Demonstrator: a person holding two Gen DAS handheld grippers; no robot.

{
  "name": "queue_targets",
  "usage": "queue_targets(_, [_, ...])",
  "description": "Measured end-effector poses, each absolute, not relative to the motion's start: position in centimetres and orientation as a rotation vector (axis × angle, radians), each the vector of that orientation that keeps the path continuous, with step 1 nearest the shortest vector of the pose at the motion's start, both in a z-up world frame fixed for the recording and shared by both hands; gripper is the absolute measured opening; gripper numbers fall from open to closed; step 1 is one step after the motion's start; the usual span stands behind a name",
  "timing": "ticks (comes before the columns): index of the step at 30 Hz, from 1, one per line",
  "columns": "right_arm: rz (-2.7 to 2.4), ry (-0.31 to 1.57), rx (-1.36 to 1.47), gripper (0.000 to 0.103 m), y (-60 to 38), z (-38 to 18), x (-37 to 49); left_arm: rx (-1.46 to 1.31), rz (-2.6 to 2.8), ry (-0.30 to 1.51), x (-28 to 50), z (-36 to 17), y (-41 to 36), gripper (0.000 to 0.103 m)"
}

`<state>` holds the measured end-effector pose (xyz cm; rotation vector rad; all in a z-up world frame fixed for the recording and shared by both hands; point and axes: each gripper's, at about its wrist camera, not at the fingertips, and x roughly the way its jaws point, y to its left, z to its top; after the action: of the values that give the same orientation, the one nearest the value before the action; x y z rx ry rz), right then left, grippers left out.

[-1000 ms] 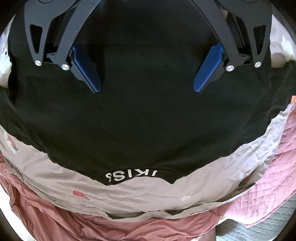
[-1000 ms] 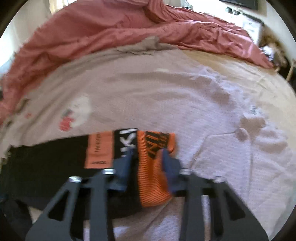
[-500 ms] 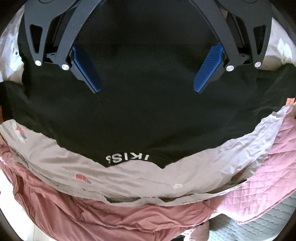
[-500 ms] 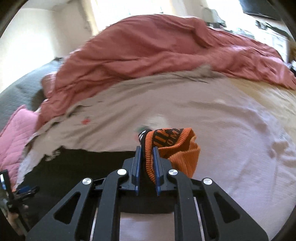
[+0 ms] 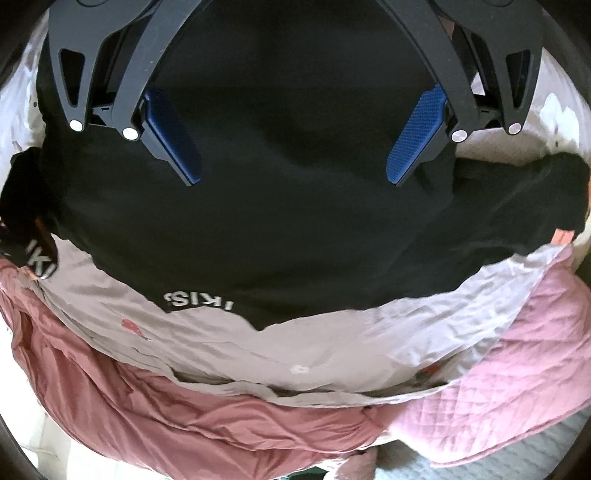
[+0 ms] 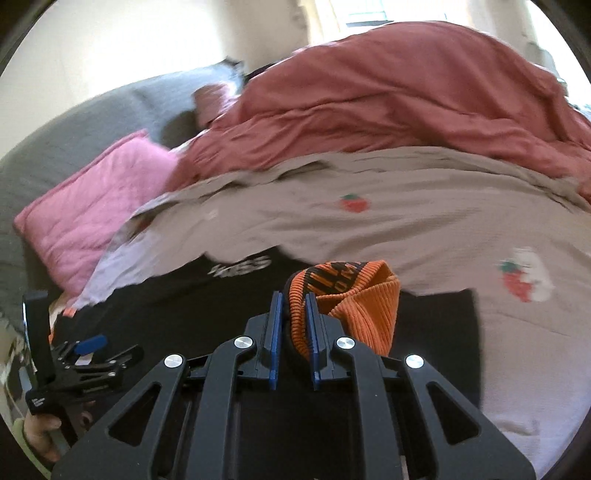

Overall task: Fold small clothes
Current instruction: 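Carry the cuff across the shirt body with the right tool and release, then grasp the other orange cuff with the left tool and lay it across the body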

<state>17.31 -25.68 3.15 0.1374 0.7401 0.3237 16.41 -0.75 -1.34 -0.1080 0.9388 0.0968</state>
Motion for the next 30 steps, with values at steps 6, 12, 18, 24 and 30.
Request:
queue_targets(6, [0.430,0.760,0.122,0.015,-20.4,2.5,17.8,-0.161,0.116,0.956,16.3,-2.1,1.2,0.094])
queue_targets(12, [0.482,0.711,0.148,0.047,-20.0,4.0,17.5,-0.201,0.094,0.966,16.4,-2.3,1.7,0.094])
queue_targets(18, [0.312,0.723,0.128,0.053,-24.9,3.0,17.2,-0.245,-0.034,0.965,17.2,-1.8,-1.1,0.092])
queue_targets(24, [0.249,0.764,0.175,0.053,-28.4,0.8,15.7,-0.271,-0.163,1.033,19.2,-3.0,-5.6,0.055])
queue_targets(30, [0.195,0.755,0.225,0.053,-31.4,0.8,15.0,-0.250,-0.200,0.977,19.9,-2.1,-7.5,0.006])
